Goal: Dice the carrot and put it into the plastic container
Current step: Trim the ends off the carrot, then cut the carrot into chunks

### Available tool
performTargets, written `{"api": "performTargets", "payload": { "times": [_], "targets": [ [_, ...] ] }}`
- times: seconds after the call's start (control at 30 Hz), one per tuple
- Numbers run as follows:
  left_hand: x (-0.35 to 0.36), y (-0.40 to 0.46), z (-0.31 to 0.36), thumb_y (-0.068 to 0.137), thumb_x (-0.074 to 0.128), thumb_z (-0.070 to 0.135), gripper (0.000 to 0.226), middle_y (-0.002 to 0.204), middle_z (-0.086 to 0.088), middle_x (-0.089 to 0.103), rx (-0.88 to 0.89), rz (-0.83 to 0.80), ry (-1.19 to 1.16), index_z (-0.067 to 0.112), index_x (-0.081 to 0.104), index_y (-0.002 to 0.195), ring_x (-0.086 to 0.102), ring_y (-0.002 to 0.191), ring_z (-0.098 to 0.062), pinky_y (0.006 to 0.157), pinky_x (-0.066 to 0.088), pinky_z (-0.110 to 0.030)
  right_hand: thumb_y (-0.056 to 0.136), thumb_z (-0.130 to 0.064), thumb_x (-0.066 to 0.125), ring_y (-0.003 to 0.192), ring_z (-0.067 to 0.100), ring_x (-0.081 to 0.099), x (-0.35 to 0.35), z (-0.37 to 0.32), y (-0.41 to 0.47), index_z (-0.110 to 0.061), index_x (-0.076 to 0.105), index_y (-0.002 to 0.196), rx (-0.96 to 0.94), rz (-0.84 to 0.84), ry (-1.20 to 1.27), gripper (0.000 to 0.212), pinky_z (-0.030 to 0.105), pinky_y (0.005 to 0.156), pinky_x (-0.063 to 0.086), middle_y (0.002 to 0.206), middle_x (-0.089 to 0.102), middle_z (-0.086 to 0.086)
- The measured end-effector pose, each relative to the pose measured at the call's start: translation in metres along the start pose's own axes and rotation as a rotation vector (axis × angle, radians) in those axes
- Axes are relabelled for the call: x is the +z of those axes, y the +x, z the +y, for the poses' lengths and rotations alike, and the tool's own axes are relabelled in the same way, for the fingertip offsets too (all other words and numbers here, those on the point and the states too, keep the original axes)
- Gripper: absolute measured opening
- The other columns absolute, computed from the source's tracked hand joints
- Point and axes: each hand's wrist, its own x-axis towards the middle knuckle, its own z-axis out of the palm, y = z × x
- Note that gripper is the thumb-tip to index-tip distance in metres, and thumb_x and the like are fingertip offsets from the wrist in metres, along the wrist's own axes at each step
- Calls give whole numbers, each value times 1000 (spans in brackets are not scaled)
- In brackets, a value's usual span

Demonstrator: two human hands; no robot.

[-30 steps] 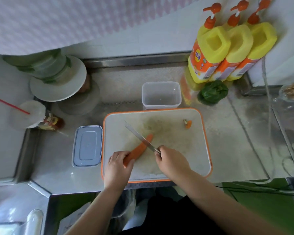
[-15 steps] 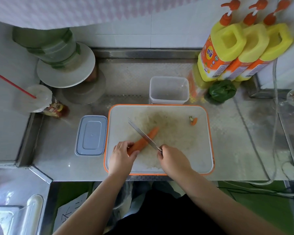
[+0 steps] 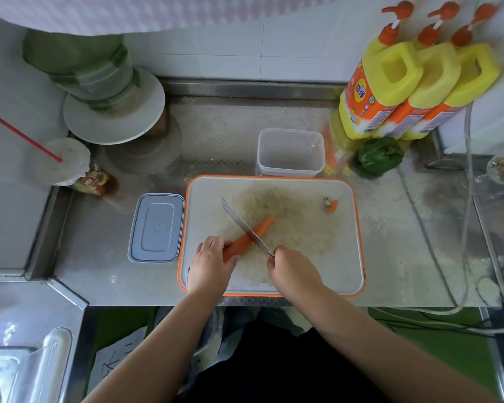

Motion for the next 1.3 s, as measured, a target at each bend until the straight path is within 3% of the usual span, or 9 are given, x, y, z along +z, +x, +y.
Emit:
{"api": "performTargets", "payload": {
  "times": [0.17, 0.3, 0.43, 0.73, 0.9, 1.13, 1.3],
  "targets": [
    [0, 1, 0, 90, 65, 30, 22, 110, 9, 56, -1, 10, 1, 22, 58, 109, 48, 103, -13, 82, 48, -40, 100, -27, 38, 71, 26, 53, 5, -3, 7, -8, 55, 99, 37, -10, 16, 25, 30, 59, 38, 72, 51, 1],
    [2, 3, -2, 90, 65, 31, 21, 110, 8, 55, -5, -2, 10, 22, 58, 107, 47, 104, -15, 81, 48, -42, 100, -29, 39, 75, 27, 60, 8, -4, 10, -8, 55, 101, 38, -13, 13, 26, 32, 60, 44, 75, 54, 3],
    [4, 3, -3, 89, 65, 30, 19, 108, 6, 55, -14, 8, 10, 20, 58, 104, 47, 102, -15, 79, 48, -42, 100, -27, 40, 71, 25, 54, 9, -5, 13, -9, 55, 100, 66, -12, 4, 24, 30, 60, 40, 70, 49, 0],
    [5, -2, 0, 88, 66, 31, 20, 107, 6, 55, -10, 45, 23, 21, 57, 103, 49, 101, -18, 80, 48, -40, 99, -21, 44, 92, 29, 62, 10, -9, 22, -10, 60, 106, 153, -72, -12, 21, 32, 68, 44, 95, 64, 8],
    [5, -7, 3, 90, 64, 32, 24, 115, 7, 53, -15, 36, 56, 23, 56, 111, 47, 107, -17, 87, 47, -42, 99, -25, 45, 100, 32, 61, 24, -6, 23, -9, 64, 106, 155, -61, -18, 25, 38, 82, 50, 106, 65, 11],
    [0, -2, 8, 90, 59, 31, 30, 117, 2, 53, -15, -44, 167, 24, 56, 119, 47, 112, -21, 89, 44, -38, 101, -32, 39, 95, 31, 62, 14, 2, 20, -9, 62, 105, 60, -54, 32, 33, 34, 74, 46, 97, 66, 11],
    [-21, 8, -9, 86, 61, 27, 33, 115, -1, 57, -75, 68, 102, 23, 60, 118, 53, 102, -25, 84, 45, -37, 101, -35, 38, 58, 16, 51, 3, 20, 6, -19, 51, 100, -84, 27, 90, 21, 30, 50, 36, 64, 51, -4]
  ]
}}
